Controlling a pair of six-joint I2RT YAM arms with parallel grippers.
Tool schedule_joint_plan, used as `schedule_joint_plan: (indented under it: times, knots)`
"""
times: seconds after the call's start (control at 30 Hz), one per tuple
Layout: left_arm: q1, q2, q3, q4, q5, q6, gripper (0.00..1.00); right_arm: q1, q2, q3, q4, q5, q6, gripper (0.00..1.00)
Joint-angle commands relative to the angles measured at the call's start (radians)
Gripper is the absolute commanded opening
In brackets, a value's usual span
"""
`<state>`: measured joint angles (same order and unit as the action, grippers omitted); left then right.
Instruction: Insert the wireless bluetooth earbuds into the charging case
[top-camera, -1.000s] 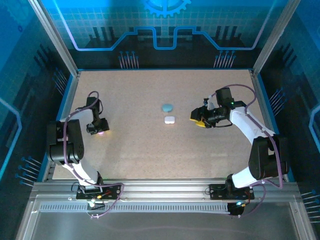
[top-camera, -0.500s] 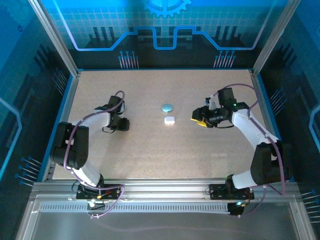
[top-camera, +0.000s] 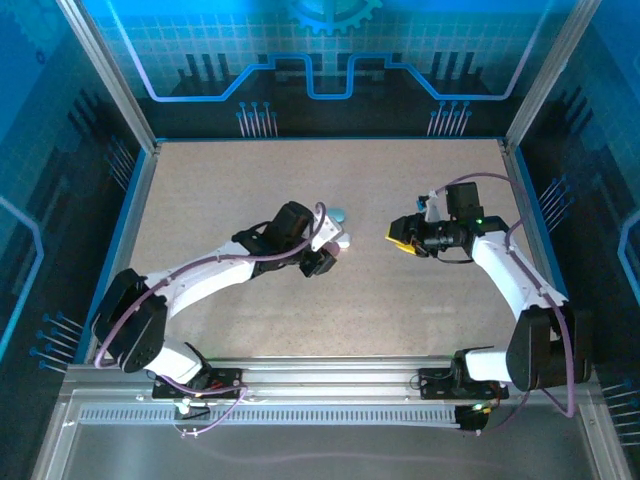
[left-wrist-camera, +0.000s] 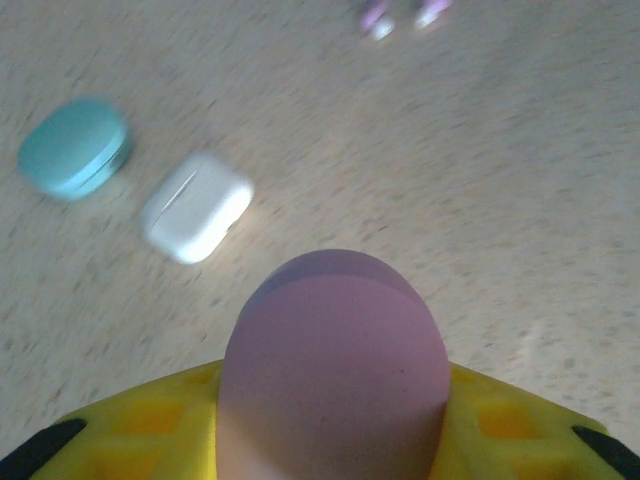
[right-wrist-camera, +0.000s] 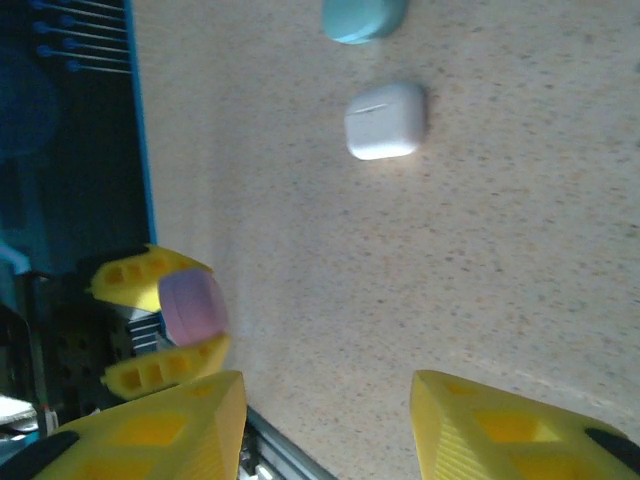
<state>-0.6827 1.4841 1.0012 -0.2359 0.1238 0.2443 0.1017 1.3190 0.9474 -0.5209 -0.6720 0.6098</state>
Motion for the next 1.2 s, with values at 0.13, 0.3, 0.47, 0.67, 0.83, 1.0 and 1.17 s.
schedule_joint_plan:
  times: [0.13,0.3,0.47,0.67,0.83,1.0,1.17]
  knots:
    - [-0.029,-0.039,0.043,0.063,0.152,0.128,0.39,0.023,-0.024,0.006,0.08,-0.19,0.023,0.48]
    - [-0.036,-0.041,0.058,0.053,0.161,0.129,0.39,0.1,0.026,0.062,0.045,-0.208,-0.01,0.5]
    - [-0.037,-0.045,0.066,0.051,0.166,0.126,0.39,0.161,0.076,0.097,0.05,-0.226,-0.014,0.52]
    - [-0.038,-0.041,0.072,0.05,0.172,0.124,0.39,0.212,0.134,0.133,0.015,-0.234,-0.046,0.5]
    - [-0.039,-0.039,0.079,0.044,0.175,0.122,0.39,0.232,0.169,0.155,-0.008,-0.243,-0.069,0.46]
    - [-0.039,-0.04,0.086,0.035,0.178,0.124,0.39,0.249,0.196,0.171,-0.025,-0.255,-0.089,0.41]
    - [-0.039,-0.039,0.086,0.029,0.163,0.128,0.39,0.259,0.204,0.183,-0.043,-0.258,-0.102,0.33]
